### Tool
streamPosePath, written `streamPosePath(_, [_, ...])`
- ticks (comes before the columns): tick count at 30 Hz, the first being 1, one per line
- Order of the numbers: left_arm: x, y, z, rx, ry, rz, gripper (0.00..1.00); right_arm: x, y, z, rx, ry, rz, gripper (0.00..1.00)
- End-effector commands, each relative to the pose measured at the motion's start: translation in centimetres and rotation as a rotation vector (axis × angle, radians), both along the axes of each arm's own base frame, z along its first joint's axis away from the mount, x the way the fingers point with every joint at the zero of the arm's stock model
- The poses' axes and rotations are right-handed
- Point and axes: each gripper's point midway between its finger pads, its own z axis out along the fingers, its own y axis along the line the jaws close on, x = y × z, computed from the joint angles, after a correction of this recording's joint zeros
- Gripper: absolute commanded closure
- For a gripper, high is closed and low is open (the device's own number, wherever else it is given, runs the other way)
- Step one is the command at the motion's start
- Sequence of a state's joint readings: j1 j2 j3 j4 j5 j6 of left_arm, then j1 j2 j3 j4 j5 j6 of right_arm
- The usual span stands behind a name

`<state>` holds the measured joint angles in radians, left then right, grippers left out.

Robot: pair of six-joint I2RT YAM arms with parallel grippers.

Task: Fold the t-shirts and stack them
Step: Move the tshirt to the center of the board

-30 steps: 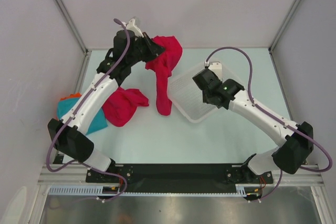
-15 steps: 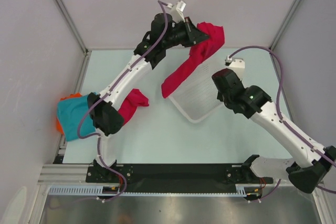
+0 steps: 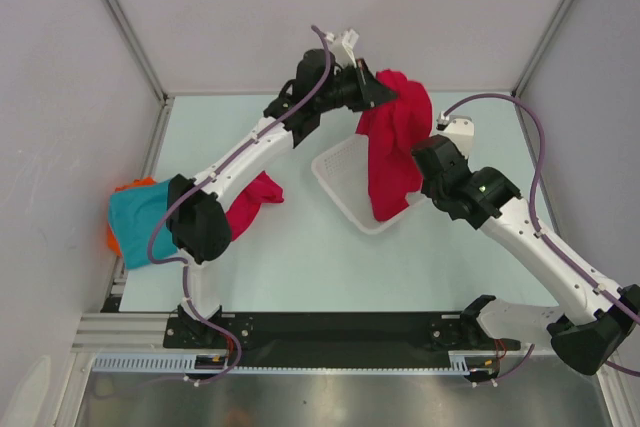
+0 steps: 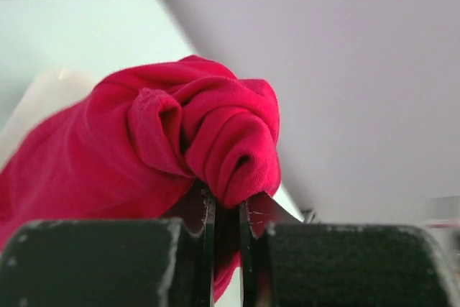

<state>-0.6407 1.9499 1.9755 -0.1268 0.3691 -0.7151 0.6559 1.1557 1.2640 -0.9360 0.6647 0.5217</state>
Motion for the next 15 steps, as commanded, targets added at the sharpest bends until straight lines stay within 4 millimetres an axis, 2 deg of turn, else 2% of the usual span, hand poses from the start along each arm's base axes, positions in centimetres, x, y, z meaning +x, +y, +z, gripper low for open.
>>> streamPosePath(1, [-1.1,1.2,-1.1,0.006,-0.013,0.004,1.0,0.2,0.0,-0.7,0.003,0.0,-0.007,0.75])
streamPosePath(2, [-1.5,1.4,-2.4,0.028,0.008,-0.002,0.99,0.3,0.1,-1.1,0.008,0.005,-0.003,0.75])
streamPosePath(5, [-2.5,1.5,-5.1,0.08,0.052,-0.04,0.81,0.5,0.8,-1.9,0.029,0.018,0.012,0.75])
streamPosePath(8, [-3.4,1.0,-7.2,0.12,0.102,-0.119,0.31,0.8,1.5,-2.3,0.051,0.027,0.022,0.75])
streamPosePath(9, [-3.8,1.1,-7.9,0.146,0.127,-0.139,0.03,0.9,1.7,-2.5,0.051,0.031,0.026,0.76])
streamPosePath(10, [-3.7,0.9,-7.1,0.146,0.116,-0.148,0.0,1.1,1.9,-2.6,0.055,0.03,0.028,0.76])
streamPosePath(12, [-3.7,1.4,-6.7,0.166,0.122,-0.149,0.0,1.2,2.1,-2.5,0.057,0.03,0.033,0.76])
streamPosePath(14, [-3.5,1.9,-4.9,0.15,0.095,-0.141,0.0,1.3,2.2,-2.6,0.053,0.034,0.04,0.76])
streamPosePath(15, [-3.3,2.9,-3.4,0.13,0.084,-0.12,0.0,1.3,2.2,-2.6,0.051,0.036,0.039,0.76])
